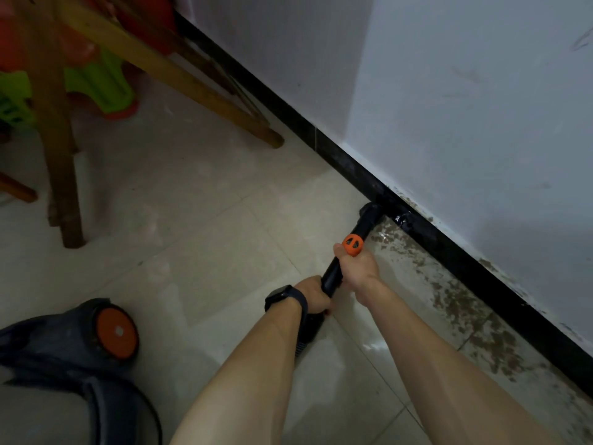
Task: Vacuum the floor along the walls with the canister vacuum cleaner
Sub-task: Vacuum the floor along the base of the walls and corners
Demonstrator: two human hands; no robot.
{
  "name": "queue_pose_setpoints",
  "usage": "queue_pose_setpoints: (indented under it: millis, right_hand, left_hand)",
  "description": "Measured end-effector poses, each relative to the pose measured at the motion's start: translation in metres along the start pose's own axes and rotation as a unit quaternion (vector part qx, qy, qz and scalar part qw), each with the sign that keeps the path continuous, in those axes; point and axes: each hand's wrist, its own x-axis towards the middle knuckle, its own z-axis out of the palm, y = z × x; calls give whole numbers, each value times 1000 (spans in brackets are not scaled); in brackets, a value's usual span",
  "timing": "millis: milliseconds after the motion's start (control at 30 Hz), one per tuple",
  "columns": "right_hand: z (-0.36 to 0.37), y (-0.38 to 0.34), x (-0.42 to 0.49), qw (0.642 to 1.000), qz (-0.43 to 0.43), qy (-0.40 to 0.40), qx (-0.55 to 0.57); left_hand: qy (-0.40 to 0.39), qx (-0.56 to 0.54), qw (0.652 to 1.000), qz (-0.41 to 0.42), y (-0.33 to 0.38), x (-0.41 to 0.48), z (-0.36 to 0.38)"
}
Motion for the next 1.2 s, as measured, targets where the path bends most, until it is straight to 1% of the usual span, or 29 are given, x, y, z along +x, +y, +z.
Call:
queue_pose_setpoints:
  millis: [200,433,633,900,1067,1200]
  right_hand:
    - [-10,3,-8,1000,4,-5,22]
    - [-7,-6,-12,998,18,-18,56]
    - [-4,-13,-11,994,24,-40,101]
    - [-6,-17,-17,995,1,-45,92]
    - [-14,-10,-23,998,17,-17,59]
    - [-24,2,-23,999,9,-2,43]
  left_hand:
    - [-14,14,1000,-8,4,-6,2]
    - [26,49,998,1,-4,-6,-3]
    - [34,14,999,10,-10,0,-5]
    - [-3,-87,996,10,-7,-7,-14]
    - [-44,-93,995,-15,4,-17,-7]
    - [-69,-86,994,-23,13,-20,4]
